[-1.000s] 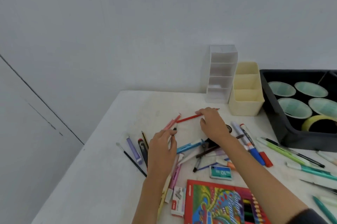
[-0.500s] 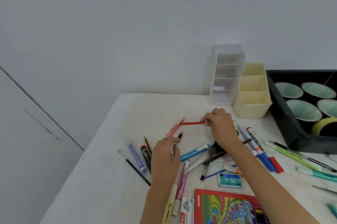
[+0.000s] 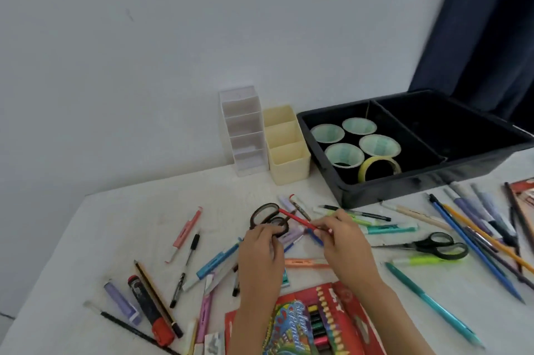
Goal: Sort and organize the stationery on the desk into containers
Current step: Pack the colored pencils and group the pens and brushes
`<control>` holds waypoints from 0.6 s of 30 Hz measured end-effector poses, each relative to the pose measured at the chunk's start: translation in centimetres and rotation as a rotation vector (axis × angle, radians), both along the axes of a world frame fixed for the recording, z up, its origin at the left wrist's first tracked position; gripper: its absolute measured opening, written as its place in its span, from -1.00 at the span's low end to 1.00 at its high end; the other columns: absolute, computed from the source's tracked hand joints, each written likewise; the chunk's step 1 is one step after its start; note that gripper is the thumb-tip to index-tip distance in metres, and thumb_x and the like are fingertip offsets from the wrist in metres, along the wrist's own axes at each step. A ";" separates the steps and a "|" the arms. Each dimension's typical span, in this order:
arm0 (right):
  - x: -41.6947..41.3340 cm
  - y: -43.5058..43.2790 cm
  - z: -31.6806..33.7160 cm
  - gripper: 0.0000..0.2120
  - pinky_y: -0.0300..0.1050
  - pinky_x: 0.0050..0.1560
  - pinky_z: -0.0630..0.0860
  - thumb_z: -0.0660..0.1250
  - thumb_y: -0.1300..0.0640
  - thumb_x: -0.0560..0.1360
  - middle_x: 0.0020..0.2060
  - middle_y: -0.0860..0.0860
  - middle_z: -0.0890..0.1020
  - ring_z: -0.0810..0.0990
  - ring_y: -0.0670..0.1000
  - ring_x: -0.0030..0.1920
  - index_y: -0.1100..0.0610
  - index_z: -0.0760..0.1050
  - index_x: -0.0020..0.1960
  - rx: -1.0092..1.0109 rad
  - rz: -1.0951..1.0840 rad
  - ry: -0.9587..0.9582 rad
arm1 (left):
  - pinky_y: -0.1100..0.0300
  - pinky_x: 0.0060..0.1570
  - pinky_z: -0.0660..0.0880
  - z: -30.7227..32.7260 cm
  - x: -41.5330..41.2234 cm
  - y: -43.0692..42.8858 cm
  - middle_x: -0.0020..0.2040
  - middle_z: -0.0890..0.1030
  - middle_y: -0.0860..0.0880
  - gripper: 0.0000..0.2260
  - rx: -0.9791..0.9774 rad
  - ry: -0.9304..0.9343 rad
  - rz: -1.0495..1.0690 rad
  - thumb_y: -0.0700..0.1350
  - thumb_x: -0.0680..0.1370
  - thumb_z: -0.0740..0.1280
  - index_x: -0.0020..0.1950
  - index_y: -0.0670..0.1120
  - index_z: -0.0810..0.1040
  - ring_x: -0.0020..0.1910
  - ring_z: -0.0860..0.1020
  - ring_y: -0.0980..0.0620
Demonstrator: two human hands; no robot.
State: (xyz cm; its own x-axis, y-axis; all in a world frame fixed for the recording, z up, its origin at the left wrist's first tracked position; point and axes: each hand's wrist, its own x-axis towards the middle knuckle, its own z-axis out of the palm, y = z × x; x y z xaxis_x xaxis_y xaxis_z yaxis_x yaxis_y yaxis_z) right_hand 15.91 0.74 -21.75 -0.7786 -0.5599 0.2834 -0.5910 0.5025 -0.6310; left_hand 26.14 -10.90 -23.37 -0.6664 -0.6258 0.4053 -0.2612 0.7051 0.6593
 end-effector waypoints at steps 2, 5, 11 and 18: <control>-1.0 2.2 0.0 -0.79 -0.18 -0.17 0.41 0.29 0.33 0.50 -0.15 -0.05 0.45 0.49 -0.01 -0.16 0.11 0.63 0.03 0.021 -0.067 -0.016 | 0.19 -0.05 0.47 -0.1 -1.5 1.2 -0.02 0.59 0.05 -0.81 -0.022 -0.036 -0.081 -0.23 0.50 0.26 0.04 -0.08 0.60 -0.02 0.49 0.09; -2.4 5.6 0.2 -0.80 -0.22 -0.18 0.34 0.30 0.28 0.52 -0.18 -0.09 0.42 0.45 -0.06 -0.17 0.07 0.63 0.04 0.042 -0.166 -0.033 | 0.24 0.05 0.44 0.2 -3.6 3.1 0.01 0.56 0.08 -0.81 -0.022 -0.063 -0.179 -0.24 0.54 0.26 0.08 -0.05 0.59 0.01 0.46 0.15; -4.7 12.6 0.6 -0.79 -0.17 -0.08 0.45 0.29 0.26 0.53 -0.09 -0.05 0.48 0.47 -0.04 -0.10 0.09 0.62 0.07 0.075 -0.364 -0.085 | 0.31 0.09 0.34 1.1 -7.6 7.4 0.03 0.59 0.01 -0.80 -0.047 -0.072 -0.347 -0.27 0.53 0.27 0.08 -0.09 0.61 0.06 0.49 0.09; -5.0 18.9 0.1 -0.82 -0.06 -0.19 0.48 0.31 0.30 0.50 -0.06 0.05 0.54 0.56 0.09 -0.15 0.17 0.63 0.03 -0.120 -0.727 -0.090 | 0.21 0.15 0.42 1.8 -13.0 13.4 0.05 0.59 0.03 -0.79 -0.135 -0.075 -0.579 -0.24 0.56 0.23 0.11 -0.07 0.59 0.07 0.49 0.10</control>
State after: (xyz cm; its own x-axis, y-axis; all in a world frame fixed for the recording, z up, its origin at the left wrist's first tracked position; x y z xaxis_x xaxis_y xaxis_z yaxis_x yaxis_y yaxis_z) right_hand 10.86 19.63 -21.60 -0.9641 0.1371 0.2275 -0.0784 0.6715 -0.7368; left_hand 13.18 2.54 -21.62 -0.9135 -0.0984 0.3947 0.1483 0.8230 0.5484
